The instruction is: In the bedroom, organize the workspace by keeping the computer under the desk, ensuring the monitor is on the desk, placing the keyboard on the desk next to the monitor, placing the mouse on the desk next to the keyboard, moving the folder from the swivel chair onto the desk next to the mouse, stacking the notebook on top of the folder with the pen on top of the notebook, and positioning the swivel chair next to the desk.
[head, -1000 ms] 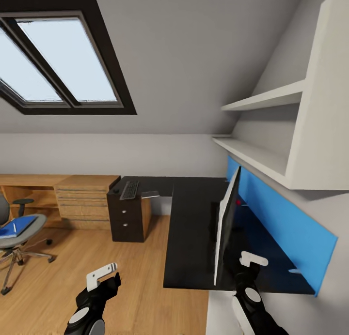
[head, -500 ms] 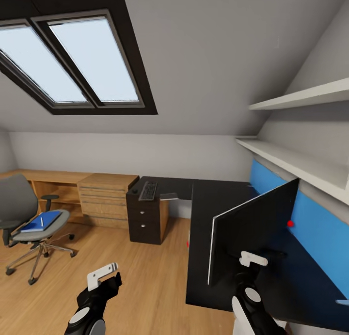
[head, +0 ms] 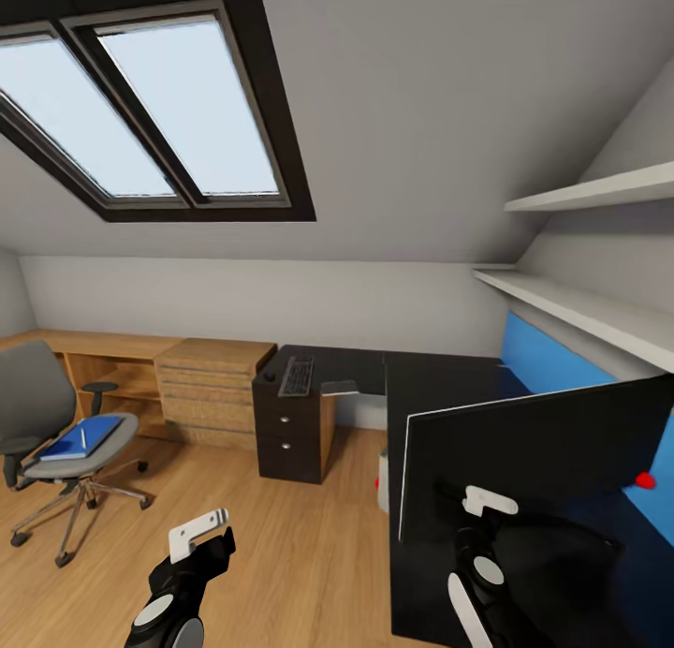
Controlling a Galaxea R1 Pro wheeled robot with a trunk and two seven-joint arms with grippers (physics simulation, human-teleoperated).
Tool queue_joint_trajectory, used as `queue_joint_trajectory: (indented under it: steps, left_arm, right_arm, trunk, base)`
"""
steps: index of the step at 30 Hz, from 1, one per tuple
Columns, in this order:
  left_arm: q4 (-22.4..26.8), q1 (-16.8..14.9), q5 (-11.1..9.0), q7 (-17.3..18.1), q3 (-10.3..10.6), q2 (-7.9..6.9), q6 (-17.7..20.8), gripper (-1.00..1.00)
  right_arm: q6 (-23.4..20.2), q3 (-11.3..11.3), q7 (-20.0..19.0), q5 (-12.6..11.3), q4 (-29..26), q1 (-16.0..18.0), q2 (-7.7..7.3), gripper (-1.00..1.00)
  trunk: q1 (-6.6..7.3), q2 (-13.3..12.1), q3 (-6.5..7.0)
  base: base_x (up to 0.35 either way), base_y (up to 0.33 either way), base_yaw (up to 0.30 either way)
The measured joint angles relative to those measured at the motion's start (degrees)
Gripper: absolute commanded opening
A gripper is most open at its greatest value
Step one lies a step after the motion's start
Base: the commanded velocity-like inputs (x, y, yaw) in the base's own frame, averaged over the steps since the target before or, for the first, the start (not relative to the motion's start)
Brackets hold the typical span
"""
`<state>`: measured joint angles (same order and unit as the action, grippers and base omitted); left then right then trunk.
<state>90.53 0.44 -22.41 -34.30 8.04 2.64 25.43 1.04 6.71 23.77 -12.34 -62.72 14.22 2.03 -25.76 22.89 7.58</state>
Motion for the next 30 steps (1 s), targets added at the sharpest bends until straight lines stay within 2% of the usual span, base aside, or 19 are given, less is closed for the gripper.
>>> queue_joint_trajectory:
  steps: [6,10,18,30]
  left_arm:
    - [0.0,0.0,0.0,0.0,0.0,0.00,0.0,1.00]
    - [0.0,0.0,0.0,-0.1,0.0,0.01,0.0,1.00]
    - [0.0,0.0,0.0,0.0,0.2,0.00,-0.1,1.00]
    - [0.0,0.0,0.0,0.0,0.6,0.07,-0.2,1.00]
  right_arm:
    - [0.0,0.0,0.0,0.0,0.0,0.0,-0.04,1.00]
    - [0.0,0.0,0.0,0.0,-0.1,0.0,-0.07,1.00]
    - [0.0,-0.2,-0.2,0.0,-0.2,0.0,-0.33,1.00]
    - [0.0,-0.3,-0.2,0.1,-0.2,0.0,-0.42,1.00]
  trunk:
    - [0.02,0.0,0.00]
    - [0.00,0.0,0.00]
    - [0.03,0.0,0.00]
    - [0.03,0.0,0.00]
  base:
    - [0.245,0.134,0.000]
    - [0.052,0.039,0.000]
    - [0.284,0.162,0.000]
    - [0.313,0.074,0.000]
